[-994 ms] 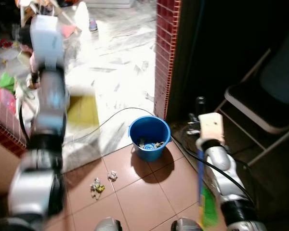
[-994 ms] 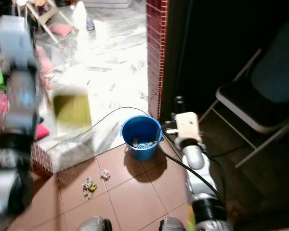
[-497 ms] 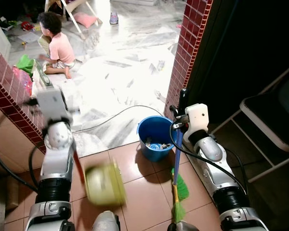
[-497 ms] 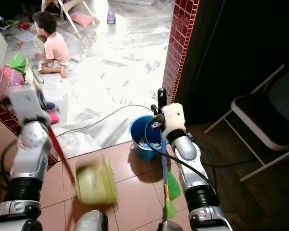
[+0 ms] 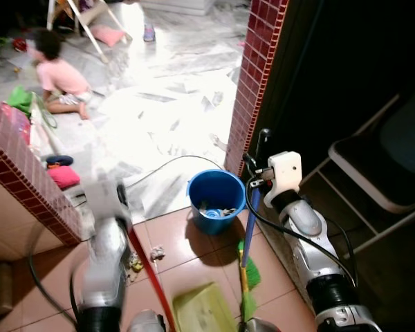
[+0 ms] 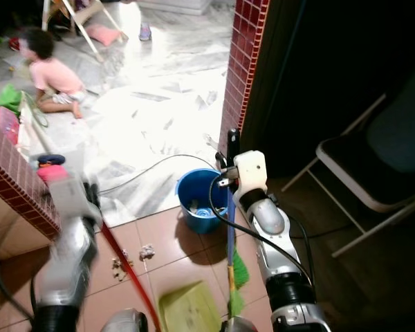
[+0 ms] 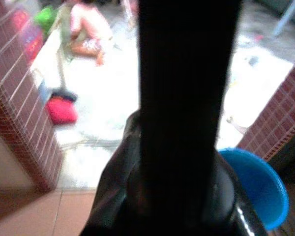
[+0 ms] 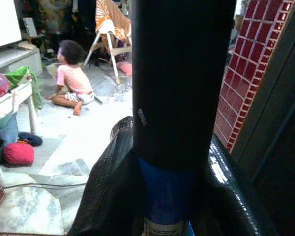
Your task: Sweep floor
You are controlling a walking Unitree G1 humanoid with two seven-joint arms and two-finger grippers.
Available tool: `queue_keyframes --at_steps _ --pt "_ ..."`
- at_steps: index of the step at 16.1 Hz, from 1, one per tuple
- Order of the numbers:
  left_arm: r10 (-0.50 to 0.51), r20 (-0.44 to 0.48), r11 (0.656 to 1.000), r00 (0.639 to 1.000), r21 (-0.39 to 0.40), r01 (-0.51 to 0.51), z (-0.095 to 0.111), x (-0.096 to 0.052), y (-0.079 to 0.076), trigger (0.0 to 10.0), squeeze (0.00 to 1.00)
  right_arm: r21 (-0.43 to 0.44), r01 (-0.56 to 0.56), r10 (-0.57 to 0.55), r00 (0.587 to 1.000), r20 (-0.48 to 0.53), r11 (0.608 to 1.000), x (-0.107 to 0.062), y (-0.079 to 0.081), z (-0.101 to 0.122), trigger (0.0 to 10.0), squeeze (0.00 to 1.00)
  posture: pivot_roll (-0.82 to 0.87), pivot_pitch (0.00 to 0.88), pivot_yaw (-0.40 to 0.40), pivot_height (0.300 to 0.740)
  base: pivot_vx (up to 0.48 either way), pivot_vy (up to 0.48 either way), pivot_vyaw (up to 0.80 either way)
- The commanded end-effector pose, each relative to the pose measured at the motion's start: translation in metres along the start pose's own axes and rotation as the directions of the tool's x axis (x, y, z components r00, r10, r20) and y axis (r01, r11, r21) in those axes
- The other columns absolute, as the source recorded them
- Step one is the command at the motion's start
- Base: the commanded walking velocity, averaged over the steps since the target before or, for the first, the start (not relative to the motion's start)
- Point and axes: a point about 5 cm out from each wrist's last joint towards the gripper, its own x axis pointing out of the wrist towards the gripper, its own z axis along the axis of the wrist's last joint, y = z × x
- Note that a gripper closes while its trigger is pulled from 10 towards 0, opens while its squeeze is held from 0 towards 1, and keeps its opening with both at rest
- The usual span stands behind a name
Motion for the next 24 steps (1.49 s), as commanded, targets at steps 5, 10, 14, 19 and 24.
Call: queue_keyframes --at_steps 5,10,14,19,24 --pt "-0.022 0.187 1.000 0.982 0.023 0.018 0.038 0.007 0.002 10.0 0.00 0.002 0.014 -0.014 1.000 0.005 1.000 -0.004 0.000 0.000 10.0 0.00 -0.03 0.000 -0.014 0.740 0.000 0.000 0.00" --pt "-0.131 0.238 0.968 0.962 0.240 0.073 0.038 0.005 -0.001 10.0 0.00 0.042 0.042 -0.043 0.999 0.014 0.998 -0.005 -0.001 0.001 10.0 0.00 -0.02 0.000 -0.013 0.740 0.000 0.000 0.00" --pt "-0.143 0.203 0.961 0.969 0.261 0.088 0.022 -0.008 0.002 10.0 0.00 0.106 0.160 -0.158 0.987 -0.032 0.981 -0.022 -0.011 -0.010 10.0 0.00 0.00 0.000 -0.015 0.740 0.000 0.000 0.00" --pt "-0.070 0.206 0.952 0.976 0.305 0.004 0.015 -0.024 0.027 10.0 0.00 0.107 0.154 -0.150 0.988 -0.045 0.982 -0.029 -0.009 -0.017 10.0 0.00 0.03 0.000 -0.035 0.740 0.000 0.000 0.00" --pt "0.000 0.217 0.958 0.976 0.281 -0.062 0.014 -0.034 0.028 10.0 0.00 0.116 0.070 -0.065 0.997 -0.046 0.991 -0.021 -0.001 -0.013 10.0 0.00 0.05 0.000 -0.075 0.740 0.000 0.000 0.00"
